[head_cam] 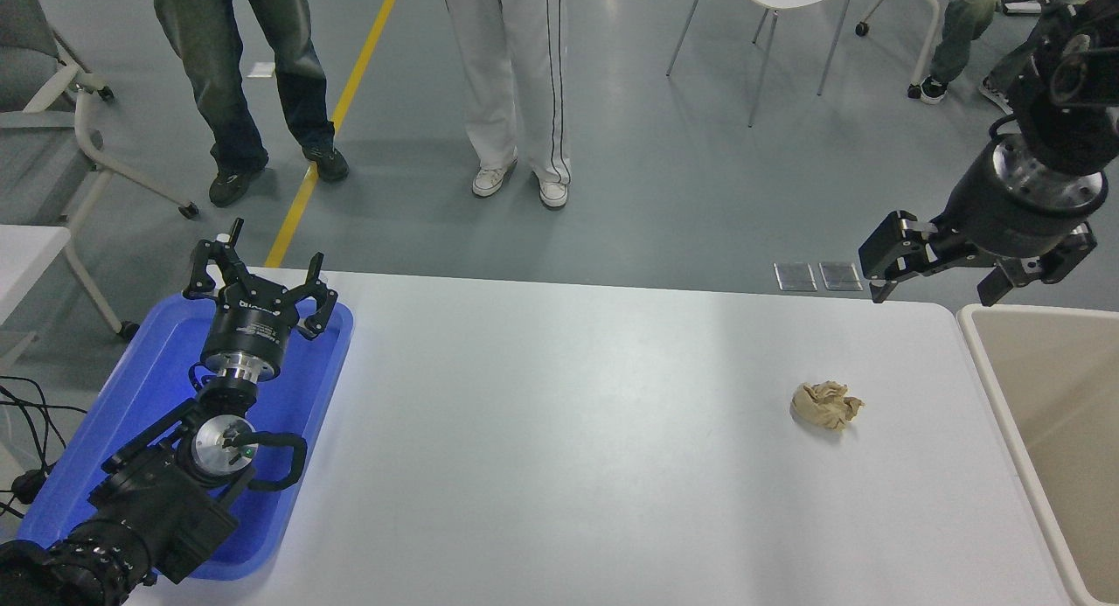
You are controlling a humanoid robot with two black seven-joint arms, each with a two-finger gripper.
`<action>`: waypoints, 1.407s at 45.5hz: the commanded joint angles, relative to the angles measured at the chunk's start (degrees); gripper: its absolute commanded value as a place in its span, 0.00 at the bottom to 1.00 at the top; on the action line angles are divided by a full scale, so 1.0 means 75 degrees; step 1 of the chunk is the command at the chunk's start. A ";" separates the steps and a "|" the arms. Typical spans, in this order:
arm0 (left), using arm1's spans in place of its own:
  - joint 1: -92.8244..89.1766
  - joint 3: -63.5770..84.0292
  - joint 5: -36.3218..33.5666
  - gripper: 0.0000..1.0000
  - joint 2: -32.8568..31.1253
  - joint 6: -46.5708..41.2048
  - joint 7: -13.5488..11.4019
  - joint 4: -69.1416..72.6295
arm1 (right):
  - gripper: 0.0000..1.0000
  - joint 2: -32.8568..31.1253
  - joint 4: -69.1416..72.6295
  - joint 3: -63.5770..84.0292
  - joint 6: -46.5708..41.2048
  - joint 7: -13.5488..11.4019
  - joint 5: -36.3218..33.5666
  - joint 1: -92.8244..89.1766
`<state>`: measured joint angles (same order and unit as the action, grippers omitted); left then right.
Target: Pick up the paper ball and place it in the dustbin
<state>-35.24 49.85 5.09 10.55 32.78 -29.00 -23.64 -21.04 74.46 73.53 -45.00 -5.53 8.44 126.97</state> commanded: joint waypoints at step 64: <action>0.0000 0.0009 0.0001 1.00 0.0000 0.0000 -0.0001 -0.0001 | 1.00 -0.0030 0.0010 -0.0054 0.0000 0.0011 -0.0059 -0.0148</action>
<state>-35.24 49.88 5.10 10.55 32.78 -29.01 -23.64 -21.19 74.52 73.47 -45.00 -5.53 8.44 126.74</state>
